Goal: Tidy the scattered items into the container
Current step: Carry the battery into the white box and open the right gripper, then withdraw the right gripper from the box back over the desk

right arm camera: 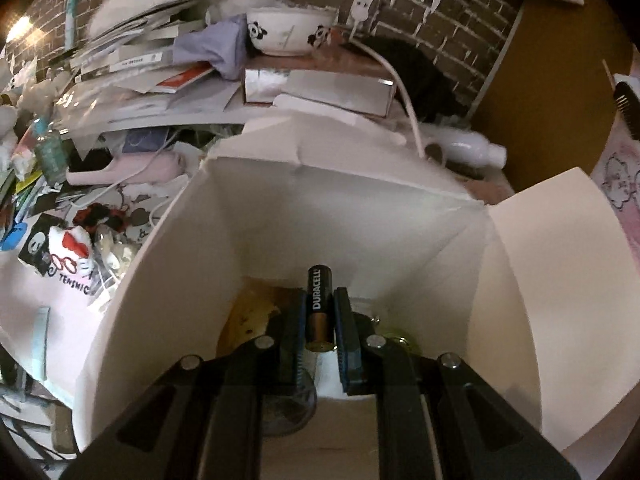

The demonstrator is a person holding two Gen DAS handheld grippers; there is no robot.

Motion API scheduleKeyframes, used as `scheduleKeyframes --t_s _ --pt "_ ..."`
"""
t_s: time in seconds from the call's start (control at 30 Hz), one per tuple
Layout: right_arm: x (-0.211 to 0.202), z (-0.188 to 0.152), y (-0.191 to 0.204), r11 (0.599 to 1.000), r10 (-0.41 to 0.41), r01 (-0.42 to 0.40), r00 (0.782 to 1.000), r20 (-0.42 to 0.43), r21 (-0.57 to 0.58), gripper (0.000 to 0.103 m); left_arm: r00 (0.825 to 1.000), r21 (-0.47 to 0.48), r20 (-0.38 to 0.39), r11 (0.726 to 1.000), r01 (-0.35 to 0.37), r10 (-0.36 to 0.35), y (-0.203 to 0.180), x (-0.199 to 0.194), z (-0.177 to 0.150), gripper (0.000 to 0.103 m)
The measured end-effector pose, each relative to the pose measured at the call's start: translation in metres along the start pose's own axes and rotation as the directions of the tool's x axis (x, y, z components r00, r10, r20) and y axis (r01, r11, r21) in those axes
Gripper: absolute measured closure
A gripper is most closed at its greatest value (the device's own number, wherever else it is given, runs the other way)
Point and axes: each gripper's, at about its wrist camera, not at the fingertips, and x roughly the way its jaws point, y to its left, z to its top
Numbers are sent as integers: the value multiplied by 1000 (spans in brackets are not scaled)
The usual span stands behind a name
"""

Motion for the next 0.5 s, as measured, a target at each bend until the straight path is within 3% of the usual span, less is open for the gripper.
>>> scheduleKeyframes --t_s 0.27,0.5 --pt "0 1 -2 1000 16 -16 1000 -8 5 91 1000 2 -7 1000 1 0 -1 3 -1 10" --pt "-5 0 -7 1000 8 -8 1000 16 22 80 1000 4 -12 1000 4 -4 -2 5 -2 10"
